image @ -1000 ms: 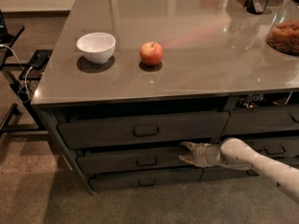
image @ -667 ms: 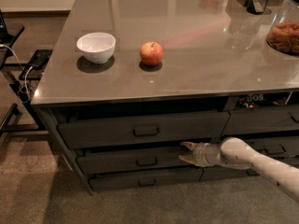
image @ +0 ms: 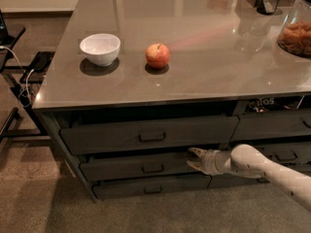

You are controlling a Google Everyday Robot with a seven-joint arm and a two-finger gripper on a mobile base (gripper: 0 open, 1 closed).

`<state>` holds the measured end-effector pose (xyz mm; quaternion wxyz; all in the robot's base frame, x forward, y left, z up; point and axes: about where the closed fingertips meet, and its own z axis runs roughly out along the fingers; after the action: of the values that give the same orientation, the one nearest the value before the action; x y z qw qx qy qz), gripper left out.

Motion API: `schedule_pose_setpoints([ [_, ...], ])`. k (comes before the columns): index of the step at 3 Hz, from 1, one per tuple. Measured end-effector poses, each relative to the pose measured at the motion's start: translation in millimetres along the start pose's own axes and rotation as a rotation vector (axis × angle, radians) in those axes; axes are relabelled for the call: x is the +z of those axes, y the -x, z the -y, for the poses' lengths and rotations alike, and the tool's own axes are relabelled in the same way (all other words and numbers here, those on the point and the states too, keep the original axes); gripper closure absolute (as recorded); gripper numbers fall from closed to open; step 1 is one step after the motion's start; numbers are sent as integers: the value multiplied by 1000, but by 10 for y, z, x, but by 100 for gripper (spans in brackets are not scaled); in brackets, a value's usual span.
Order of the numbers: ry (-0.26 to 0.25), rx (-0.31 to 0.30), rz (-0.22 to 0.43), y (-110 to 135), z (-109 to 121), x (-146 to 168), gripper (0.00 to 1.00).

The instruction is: Open middle drawer

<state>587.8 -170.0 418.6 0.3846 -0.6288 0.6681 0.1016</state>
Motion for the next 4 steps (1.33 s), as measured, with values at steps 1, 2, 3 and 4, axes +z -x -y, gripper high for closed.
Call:
schedule_pose_setpoints([
  [1,-13,-7,3,49,37,-48,100],
  [2,-13,-7,3,49,37,-48,82],
  [3,-12,-7,4,49,37,-48,58],
  [4,-12,-7,4,51,38,-49,35],
])
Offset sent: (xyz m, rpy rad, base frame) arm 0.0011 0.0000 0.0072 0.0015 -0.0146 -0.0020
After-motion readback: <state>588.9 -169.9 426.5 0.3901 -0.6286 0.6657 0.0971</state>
